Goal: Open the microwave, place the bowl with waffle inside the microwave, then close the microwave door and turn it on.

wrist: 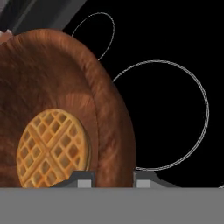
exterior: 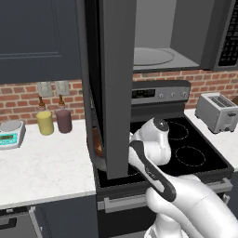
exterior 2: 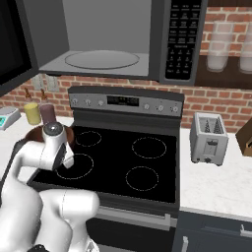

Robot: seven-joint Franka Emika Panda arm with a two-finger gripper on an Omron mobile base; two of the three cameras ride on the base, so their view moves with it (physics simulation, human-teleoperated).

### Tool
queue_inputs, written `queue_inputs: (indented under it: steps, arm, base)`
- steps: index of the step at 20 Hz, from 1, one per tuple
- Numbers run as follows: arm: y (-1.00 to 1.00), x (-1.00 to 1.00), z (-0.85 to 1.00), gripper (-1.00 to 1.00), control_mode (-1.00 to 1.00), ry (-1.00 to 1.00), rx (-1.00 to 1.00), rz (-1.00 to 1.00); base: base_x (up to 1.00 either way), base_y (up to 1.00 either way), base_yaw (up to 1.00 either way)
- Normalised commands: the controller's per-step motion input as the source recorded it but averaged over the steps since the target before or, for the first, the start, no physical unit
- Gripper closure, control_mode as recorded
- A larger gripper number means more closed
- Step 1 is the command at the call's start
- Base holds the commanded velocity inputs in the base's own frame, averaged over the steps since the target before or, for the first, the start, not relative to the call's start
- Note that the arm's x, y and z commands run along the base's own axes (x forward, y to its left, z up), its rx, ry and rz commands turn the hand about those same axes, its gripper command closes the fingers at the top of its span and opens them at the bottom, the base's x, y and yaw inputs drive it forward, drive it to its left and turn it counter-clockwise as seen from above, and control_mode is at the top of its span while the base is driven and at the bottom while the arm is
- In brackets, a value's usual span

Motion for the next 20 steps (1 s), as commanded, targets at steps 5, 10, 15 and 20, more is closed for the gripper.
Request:
queue_inputs:
  steps: [5,10,15,20]
  arm:
    - [-1.0,-0.26,0.52,1.0,-1.0,0.18,-0.04,-0.24]
    - [-0.98,-0.55,0.29,1.0,-1.0,0.03,0.0,-0.25]
    - [-0.78,-0.73,0.73,1.0,-1.0,0.0,0.0,-0.24]
    - [-0.49,-0.45,0.98,1.0,-1.0,0.0,0.0,-0.2]
  base:
    - [0.0,0.0,0.0]
    - [0.0,0.0,0.0]
    - [0.0,0.0,0.0]
    - [0.0,0.0,0.0]
